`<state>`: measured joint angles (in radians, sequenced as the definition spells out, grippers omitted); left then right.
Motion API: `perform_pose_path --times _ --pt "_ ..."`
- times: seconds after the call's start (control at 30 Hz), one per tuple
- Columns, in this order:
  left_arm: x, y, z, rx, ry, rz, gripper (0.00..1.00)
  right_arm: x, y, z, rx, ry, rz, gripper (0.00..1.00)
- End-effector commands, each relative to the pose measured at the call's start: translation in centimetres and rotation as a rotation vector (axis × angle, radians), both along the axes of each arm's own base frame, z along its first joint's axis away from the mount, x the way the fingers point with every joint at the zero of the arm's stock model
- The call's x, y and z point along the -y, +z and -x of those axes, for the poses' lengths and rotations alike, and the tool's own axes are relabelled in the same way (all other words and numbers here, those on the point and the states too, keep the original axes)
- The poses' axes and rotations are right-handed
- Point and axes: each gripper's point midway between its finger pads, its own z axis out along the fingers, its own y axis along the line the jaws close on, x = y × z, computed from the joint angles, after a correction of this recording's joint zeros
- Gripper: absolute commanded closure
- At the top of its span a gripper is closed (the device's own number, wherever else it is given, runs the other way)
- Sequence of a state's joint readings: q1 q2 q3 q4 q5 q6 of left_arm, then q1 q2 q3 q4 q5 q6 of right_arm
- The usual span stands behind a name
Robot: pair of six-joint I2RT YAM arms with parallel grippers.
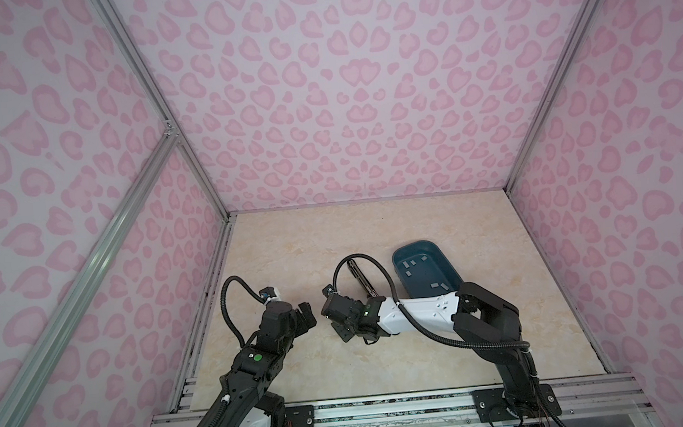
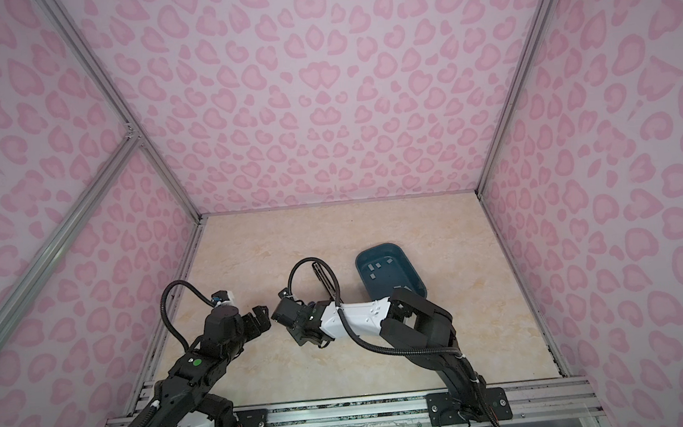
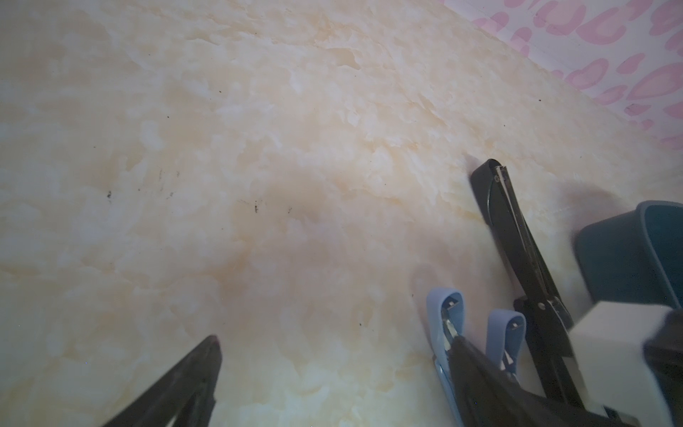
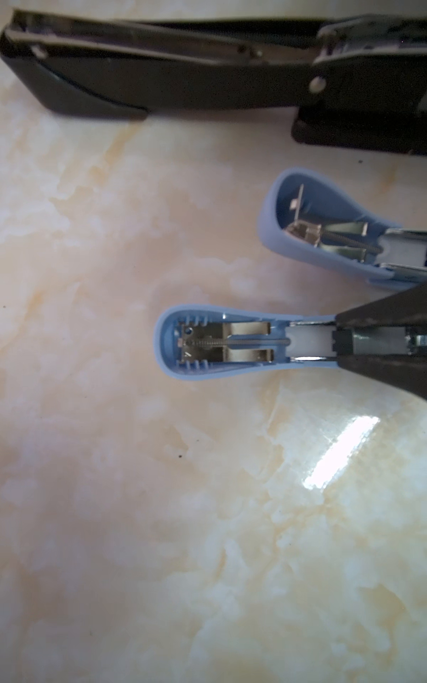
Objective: Load the staples into the stapler
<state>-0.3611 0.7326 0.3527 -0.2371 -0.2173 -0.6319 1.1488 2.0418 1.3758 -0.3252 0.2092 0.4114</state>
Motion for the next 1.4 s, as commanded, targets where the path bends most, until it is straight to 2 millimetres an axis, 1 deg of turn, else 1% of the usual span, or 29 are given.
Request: perform_pose_path --times 0.0,0.27,0.47,0.6,0.67,0.73,0.77,0.83,0.87,0.9,0.93,1.0,1.07,1.13,1.2,1.23,1.37 --pt "0.1 1.0 -0.6 0.034 0.007 0.008 0.03 0.5 -0.3 0.2 0.001 -0.014 0.012 0.89" --pt "0.0 0.9 -0.5 0.032 0.009 0.007 0.03 1.0 0.1 0.4 0.006 -0.022 0.0 0.81" --pt "0.0 0.9 -0.5 0.031 0.009 0.007 0.03 0.9 0.6 0.7 0.014 -0.014 -0.013 0.71" --pt "0.0 1.0 -0.5 0.033 0.008 0.008 0.03 0.9 0.9 0.8 0.021 -0.013 -0.018 0.69" --pt "-0.3 1.2 -0.5 0.033 0.026 0.001 0.03 1.0 1.3 0.7 0.033 -0.024 -0.024 0.68" --pt "-1.0 1.6 -0.2 0.027 0.059 -0.017 0.03 1.0 1.8 1.0 0.035 -0.03 -0.046 0.65" --pt "-1.0 2.1 -0.2 0.045 0.072 0.007 0.03 0.9 2.2 1.3 0.042 -0.028 -0.069 0.63" --pt "0.7 2.5 -0.3 0.095 0.011 0.108 0.03 0.7 2.9 2.0 0.078 -0.008 -0.115 0.58" --pt "1.9 2.9 -0.3 0.125 -0.051 0.15 0.03 0.5 3.5 2.3 0.102 0.014 -0.152 0.54" --pt "2.8 3.2 -0.3 0.148 -0.106 0.169 0.03 0.2 4.1 2.7 0.129 0.045 -0.186 0.53" --pt "2.9 3.3 -0.2 0.156 -0.121 0.167 0.03 0.2 4.6 2.9 0.164 0.059 -0.206 0.53" --pt "2.3 3.2 -0.2 0.148 -0.1 0.132 0.03 0.1 5.5 3.4 0.223 0.085 -0.243 0.5" --pt "2.6 3.1 -0.4 0.16 -0.12 0.129 0.03 -0.7 5.6 4.1 0.222 0.153 -0.267 0.5" --pt "3.4 2.8 -0.5 0.148 -0.153 0.152 0.03 -1.1 5.0 4.5 0.227 0.183 -0.246 0.5" --pt "4.1 2.3 -0.9 0.141 -0.18 0.168 0.03 -0.9 4.0 4.1 0.232 0.176 -0.2 0.51" --pt "4.0 1.8 -1.0 0.132 -0.168 0.168 0.03 -0.7 3.6 3.9 0.235 0.168 -0.186 0.51" --pt "4.4 1.3 -1.5 0.153 -0.171 0.188 0.03 0.0 2.7 3.3 0.219 0.154 -0.198 0.49"
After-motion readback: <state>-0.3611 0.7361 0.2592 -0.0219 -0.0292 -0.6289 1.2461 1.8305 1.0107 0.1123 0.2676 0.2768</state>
